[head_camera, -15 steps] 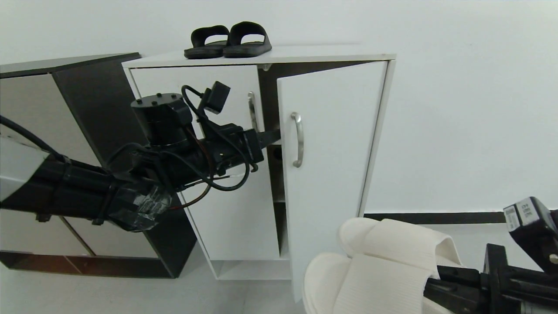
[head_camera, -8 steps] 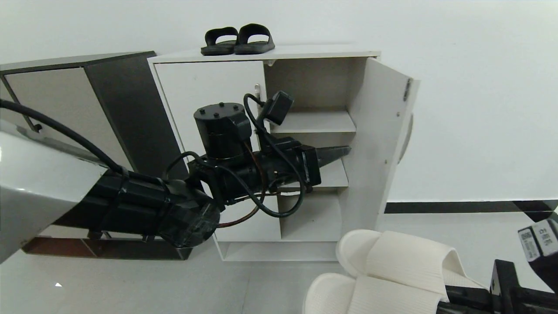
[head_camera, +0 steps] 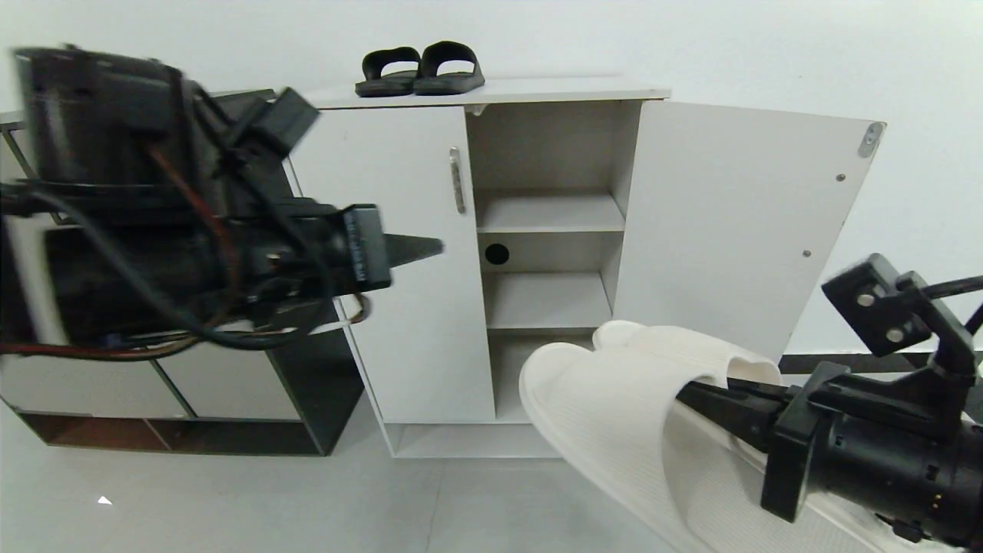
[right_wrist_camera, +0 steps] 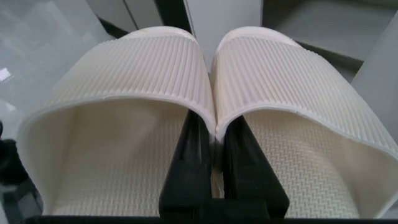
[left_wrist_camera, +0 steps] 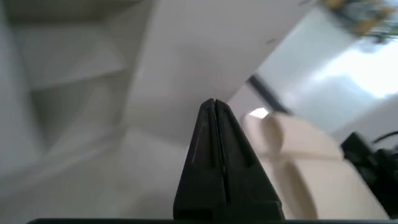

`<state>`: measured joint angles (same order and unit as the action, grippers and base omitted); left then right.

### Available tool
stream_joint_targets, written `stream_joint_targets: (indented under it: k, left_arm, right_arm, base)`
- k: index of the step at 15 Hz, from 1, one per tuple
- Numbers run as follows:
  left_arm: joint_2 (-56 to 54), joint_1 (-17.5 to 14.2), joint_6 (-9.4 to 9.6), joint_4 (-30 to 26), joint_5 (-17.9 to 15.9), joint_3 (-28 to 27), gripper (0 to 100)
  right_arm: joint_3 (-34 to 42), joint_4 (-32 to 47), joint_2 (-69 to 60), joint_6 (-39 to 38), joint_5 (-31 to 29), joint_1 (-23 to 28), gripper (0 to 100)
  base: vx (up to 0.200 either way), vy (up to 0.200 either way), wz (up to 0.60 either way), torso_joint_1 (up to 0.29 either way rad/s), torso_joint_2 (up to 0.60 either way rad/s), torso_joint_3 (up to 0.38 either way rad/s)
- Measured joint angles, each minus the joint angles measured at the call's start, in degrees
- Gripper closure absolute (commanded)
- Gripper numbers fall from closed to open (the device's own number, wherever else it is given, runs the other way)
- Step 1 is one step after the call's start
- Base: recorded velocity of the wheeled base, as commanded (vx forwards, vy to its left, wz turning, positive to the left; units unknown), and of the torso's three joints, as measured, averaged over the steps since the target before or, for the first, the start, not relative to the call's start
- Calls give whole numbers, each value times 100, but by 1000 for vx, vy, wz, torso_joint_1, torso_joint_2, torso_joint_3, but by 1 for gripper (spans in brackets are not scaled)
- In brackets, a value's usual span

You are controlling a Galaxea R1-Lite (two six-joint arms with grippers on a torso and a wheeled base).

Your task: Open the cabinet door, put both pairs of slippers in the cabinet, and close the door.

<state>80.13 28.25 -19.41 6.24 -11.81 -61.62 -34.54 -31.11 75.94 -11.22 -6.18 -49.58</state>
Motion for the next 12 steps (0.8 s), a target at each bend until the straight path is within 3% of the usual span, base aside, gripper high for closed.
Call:
stream_joint_targets:
  k: [3,5,6,7,9,12]
  left_arm:
    - [-1729,-60,78,-2027,1487,-67,100]
    - [-2767,-88,208,-2487,2544,336,100]
    - [-3256,-154,323,-2575,2864,685,100]
    - [-3766,-322,466,-2638,3083,1133,100]
    - [-4681,-970,828,-2638,3340,2048,100]
    - [-6144,-1703,1437,-2088,3469,3633,100]
  right_arm:
    - [-234,0,323,-20,-321,13,100]
    - [-256,2,400,-22,-332,11,100]
    - [-261,2,419,-22,-334,11,100]
    - [-262,2,433,-20,-336,11,100]
    - [-250,-1,446,-24,-336,11,100]
    - [-193,2,450,-24,-336,16,100]
  base:
    - [0,0,0,0,0,0]
    - [0,0,0,0,0,0]
    - [0,0,0,0,0,0]
    - [0,0,0,0,0,0]
    - [0,0,0,0,0,0]
    - [0,0,0,0,0,0]
